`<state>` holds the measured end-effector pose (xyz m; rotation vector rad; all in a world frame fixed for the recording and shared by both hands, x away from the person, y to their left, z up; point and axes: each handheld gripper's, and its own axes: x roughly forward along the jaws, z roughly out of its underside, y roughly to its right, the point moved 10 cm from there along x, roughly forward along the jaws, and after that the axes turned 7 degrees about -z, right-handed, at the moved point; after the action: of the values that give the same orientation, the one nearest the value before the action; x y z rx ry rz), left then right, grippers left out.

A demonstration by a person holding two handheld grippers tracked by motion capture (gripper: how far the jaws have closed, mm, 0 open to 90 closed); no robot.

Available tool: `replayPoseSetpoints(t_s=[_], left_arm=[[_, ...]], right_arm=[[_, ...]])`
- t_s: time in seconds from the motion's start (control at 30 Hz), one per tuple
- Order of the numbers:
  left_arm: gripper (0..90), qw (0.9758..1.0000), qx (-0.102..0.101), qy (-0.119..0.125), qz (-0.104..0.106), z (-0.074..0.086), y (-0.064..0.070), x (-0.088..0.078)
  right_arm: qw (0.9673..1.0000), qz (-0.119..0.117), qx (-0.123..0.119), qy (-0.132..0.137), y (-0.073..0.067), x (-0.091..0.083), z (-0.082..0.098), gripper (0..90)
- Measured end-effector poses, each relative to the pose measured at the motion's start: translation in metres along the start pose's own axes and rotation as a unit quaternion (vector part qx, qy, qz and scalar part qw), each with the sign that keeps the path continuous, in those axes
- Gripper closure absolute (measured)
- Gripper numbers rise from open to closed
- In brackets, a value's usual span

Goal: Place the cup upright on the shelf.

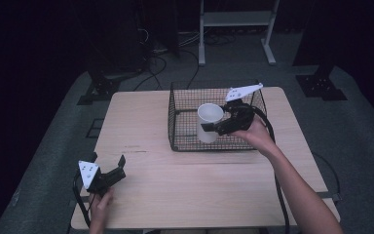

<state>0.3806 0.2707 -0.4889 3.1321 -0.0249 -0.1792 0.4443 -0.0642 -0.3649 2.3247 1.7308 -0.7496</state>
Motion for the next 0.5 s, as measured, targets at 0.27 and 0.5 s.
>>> replayPoseSetpoints(t_s=[0.27,0.5], left_arm=[[0.0,1.0000,0.000,0.000,0.000,0.000,0.000,0.000],[0.0,1.0000,0.001,0.000,0.000,0.000,0.000,0.000]], right_arm=[[0.9999,0.011,-0.002,-0.010,0.015,0.002,-0.013,19.8],[0.9999,0.011,0.004,-0.006,0.023,0.005,-0.022,19.9]])
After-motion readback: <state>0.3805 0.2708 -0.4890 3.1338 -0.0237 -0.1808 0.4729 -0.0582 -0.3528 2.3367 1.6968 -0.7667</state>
